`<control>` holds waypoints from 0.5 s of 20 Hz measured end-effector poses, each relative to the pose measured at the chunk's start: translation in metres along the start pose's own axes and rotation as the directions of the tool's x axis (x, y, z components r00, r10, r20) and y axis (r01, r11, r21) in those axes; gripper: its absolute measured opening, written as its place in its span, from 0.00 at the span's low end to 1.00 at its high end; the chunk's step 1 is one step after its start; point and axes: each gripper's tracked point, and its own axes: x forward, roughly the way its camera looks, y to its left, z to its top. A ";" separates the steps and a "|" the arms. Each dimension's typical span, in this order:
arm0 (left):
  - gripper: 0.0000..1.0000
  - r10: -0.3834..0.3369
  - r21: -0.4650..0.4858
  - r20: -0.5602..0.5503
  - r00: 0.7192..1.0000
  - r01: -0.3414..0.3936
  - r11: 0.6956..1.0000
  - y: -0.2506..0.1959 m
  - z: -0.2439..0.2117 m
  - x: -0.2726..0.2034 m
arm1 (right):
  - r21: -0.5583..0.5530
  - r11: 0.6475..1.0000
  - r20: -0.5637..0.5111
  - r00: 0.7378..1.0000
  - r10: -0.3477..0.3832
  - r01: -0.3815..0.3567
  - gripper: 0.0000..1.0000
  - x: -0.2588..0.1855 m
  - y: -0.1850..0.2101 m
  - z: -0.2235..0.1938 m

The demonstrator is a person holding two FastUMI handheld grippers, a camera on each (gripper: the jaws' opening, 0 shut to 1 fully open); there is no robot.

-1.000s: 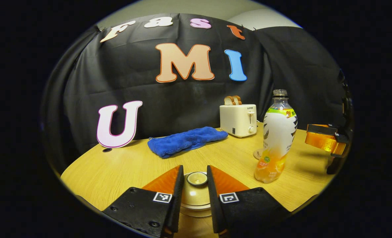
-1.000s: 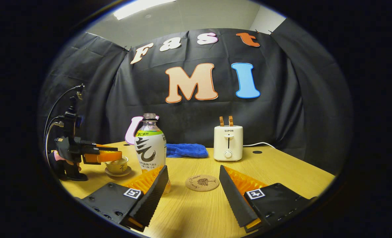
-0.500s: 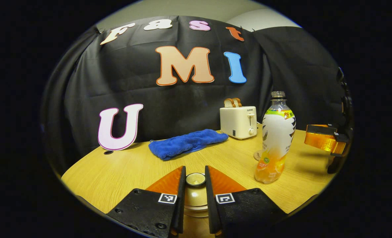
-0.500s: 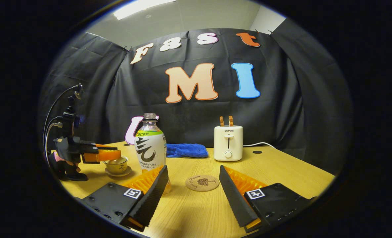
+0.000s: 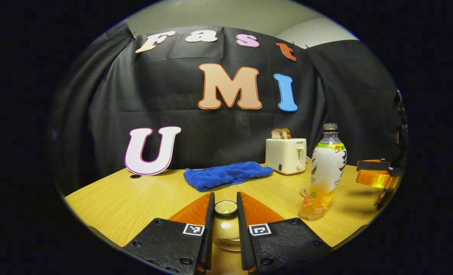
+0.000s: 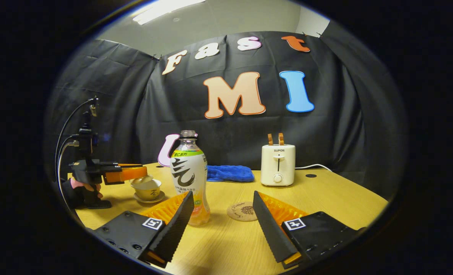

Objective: Open the teacup lid with one hand, grasp the water bottle and pour water into the teacup with the other hand; after pouring, place the water bottle on the coaster and then close the teacup lid.

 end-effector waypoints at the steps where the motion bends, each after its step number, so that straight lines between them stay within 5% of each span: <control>1: 0.27 0.012 -0.002 0.008 1.000 -0.012 1.000 0.002 0.001 -0.002 | 0.001 1.000 -0.001 1.000 0.023 -0.023 0.98 0.001 0.006 0.000; 5: 0.27 0.068 0.000 0.017 0.998 -0.068 0.998 0.018 0.003 -0.012 | 0.007 0.992 -0.018 0.991 0.129 -0.129 0.98 0.014 0.034 -0.004; 10: 0.27 0.138 0.000 0.021 0.990 -0.138 0.990 0.041 0.003 -0.029 | 0.007 0.989 -0.086 0.986 0.145 -0.145 0.98 0.032 0.047 -0.016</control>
